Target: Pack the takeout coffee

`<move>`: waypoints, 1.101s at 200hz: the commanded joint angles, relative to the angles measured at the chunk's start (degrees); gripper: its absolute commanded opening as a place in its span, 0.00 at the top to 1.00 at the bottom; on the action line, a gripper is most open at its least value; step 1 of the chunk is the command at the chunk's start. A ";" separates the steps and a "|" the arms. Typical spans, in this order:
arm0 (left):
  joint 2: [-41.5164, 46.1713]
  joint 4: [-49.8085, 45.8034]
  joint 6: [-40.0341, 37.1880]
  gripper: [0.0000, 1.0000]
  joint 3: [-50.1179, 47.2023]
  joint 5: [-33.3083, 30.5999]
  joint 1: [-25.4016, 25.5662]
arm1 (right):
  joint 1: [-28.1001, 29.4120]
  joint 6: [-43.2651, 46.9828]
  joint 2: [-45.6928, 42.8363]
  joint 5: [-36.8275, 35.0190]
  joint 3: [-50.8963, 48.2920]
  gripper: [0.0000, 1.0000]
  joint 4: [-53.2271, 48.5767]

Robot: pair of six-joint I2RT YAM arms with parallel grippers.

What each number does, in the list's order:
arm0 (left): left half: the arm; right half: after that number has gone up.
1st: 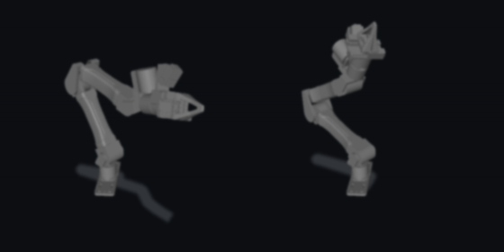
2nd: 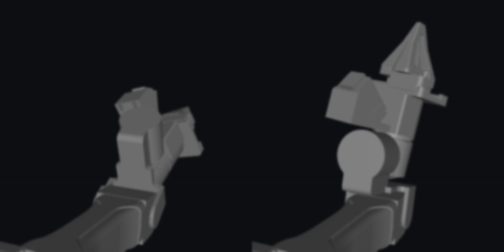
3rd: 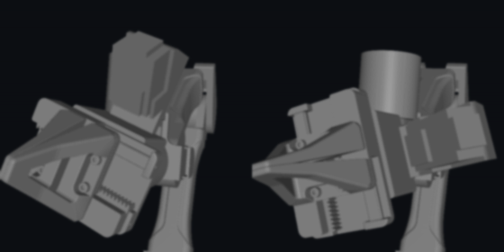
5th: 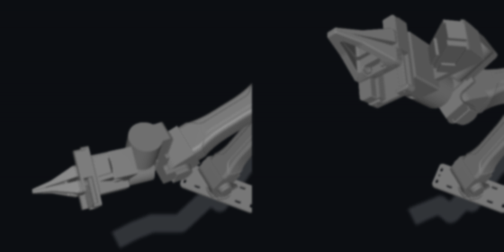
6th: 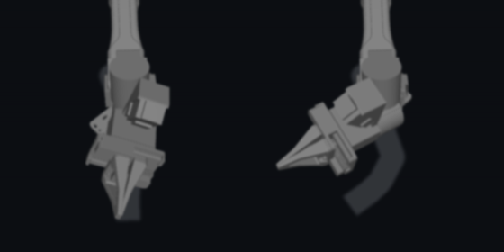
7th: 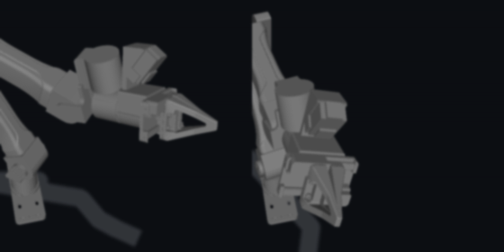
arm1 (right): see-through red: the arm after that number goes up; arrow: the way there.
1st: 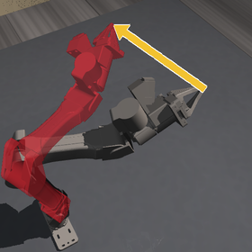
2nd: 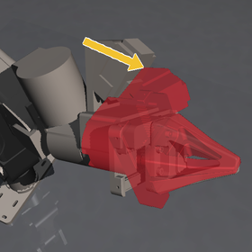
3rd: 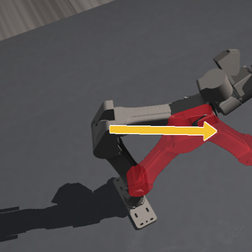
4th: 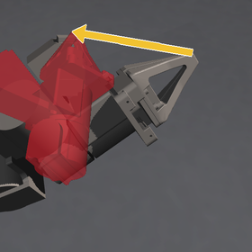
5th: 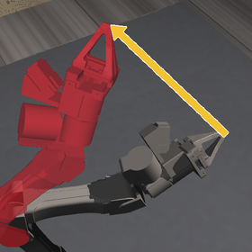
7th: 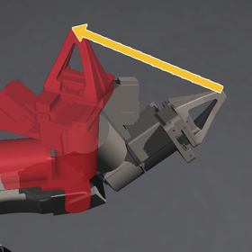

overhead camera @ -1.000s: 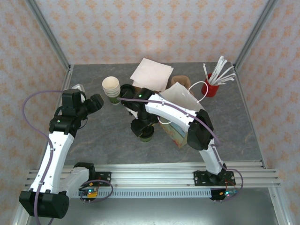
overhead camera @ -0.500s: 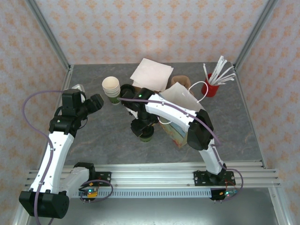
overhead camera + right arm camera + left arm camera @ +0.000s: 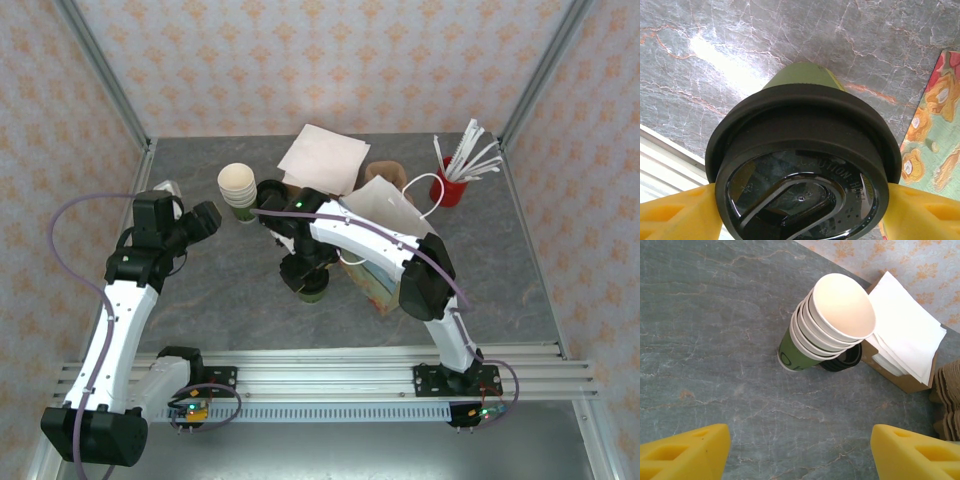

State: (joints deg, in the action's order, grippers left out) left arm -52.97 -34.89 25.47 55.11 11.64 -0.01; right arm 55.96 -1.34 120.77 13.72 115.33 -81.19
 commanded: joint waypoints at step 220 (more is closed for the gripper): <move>0.00 0.12 -2.09 0.25 0.81 -0.56 -0.23 | 2.79 -0.08 -2.24 3.25 21.36 0.32 -8.30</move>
State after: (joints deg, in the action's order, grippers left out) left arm -52.75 -34.92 24.99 54.78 11.60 -0.01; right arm 57.67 -1.39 120.20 15.88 132.09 -85.62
